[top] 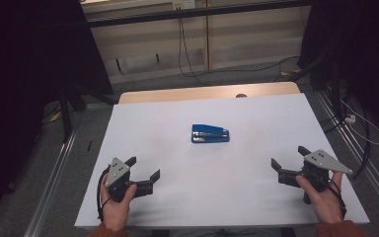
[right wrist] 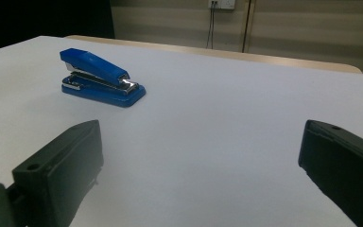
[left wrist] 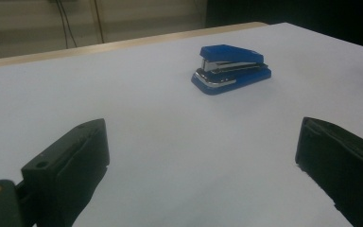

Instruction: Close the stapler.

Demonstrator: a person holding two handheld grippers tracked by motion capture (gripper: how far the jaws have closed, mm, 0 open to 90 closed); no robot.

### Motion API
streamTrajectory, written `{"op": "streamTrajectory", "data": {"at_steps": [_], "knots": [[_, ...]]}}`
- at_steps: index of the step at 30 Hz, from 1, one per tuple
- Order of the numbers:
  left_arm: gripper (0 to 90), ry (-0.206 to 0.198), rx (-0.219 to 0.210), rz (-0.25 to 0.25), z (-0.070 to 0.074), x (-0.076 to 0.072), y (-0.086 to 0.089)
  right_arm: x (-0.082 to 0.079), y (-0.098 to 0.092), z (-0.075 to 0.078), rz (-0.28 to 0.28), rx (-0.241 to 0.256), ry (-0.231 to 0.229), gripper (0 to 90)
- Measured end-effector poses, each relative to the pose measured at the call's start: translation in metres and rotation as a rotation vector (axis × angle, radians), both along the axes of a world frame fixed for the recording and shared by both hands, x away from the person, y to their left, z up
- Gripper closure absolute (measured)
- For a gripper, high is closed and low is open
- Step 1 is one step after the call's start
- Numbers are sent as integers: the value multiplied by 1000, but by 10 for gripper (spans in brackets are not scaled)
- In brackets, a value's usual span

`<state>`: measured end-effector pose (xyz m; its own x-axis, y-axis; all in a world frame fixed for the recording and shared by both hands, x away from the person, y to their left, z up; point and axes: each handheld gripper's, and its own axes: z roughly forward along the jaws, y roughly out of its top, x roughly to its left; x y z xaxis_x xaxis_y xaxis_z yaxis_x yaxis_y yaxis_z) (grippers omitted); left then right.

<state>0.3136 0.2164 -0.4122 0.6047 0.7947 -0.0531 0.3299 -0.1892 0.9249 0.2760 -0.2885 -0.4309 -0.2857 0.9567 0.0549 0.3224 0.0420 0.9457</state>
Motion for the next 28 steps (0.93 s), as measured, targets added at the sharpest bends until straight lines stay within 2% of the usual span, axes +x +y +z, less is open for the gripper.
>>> {"op": "streamTrajectory", "data": {"at_steps": [4,9,12,13,14,16,18,23,28], "knots": [[37,14,21,17,-4,-4,4,-5,-2,-3,-1,30,17,6],[37,15,24,17,-4,-9,6,-10,-3,-6,-4,13,31,7],[37,38,34,16,-7,-12,10,-14,-3,-7,8,11,39,10],[37,50,23,18,-7,-12,11,-15,-2,-7,5,3,33,12],[37,46,4,26,-7,-10,13,-16,-1,-7,10,-4,26,14],[37,40,-8,35,-7,-9,12,-15,1,-8,24,-8,29,14],[37,40,-10,29,-7,-9,12,-14,3,-10,34,-14,35,14],[37,31,-6,25,-6,-6,10,-12,2,-8,33,18,18,21],[37,36,-4,16,-7,-5,10,-11,5,-9,36,13,18,21]]}}
